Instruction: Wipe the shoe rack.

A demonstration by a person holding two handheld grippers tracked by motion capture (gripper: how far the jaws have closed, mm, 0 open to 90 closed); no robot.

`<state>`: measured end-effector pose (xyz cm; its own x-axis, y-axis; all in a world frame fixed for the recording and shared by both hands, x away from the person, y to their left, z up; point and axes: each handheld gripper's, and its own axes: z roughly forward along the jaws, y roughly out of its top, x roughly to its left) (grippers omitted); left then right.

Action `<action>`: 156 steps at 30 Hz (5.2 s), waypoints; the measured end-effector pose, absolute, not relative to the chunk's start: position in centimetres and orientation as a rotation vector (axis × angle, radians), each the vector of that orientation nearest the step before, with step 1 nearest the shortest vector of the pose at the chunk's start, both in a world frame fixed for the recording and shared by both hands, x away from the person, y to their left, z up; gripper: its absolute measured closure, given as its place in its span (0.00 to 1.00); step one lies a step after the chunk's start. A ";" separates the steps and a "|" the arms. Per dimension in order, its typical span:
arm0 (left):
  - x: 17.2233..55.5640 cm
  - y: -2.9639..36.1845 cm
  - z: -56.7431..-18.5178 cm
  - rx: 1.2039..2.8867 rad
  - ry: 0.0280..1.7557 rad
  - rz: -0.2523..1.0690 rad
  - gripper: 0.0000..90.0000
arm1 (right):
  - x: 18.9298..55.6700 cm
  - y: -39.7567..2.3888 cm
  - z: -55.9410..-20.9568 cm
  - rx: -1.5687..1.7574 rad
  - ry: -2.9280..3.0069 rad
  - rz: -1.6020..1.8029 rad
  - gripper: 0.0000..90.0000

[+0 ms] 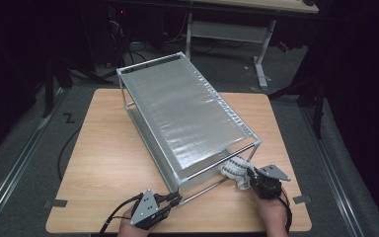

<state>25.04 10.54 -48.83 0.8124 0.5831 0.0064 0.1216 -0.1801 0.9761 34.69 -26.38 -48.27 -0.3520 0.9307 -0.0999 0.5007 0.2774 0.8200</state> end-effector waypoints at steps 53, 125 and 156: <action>25.1 10.8 -48.8 1.741 0.541 0.451 0.90 | 33.4 -26.3 -45.3 1.218 1.825 0.967 0.88; 24.0 15.6 -48.7 1.716 0.729 0.599 0.90 | 35.5 -24.6 -46.1 1.059 1.933 1.236 0.90; 26.5 17.1 -48.3 1.731 0.776 0.588 0.90 | 27.1 -24.4 -41.5 1.028 1.749 1.234 0.89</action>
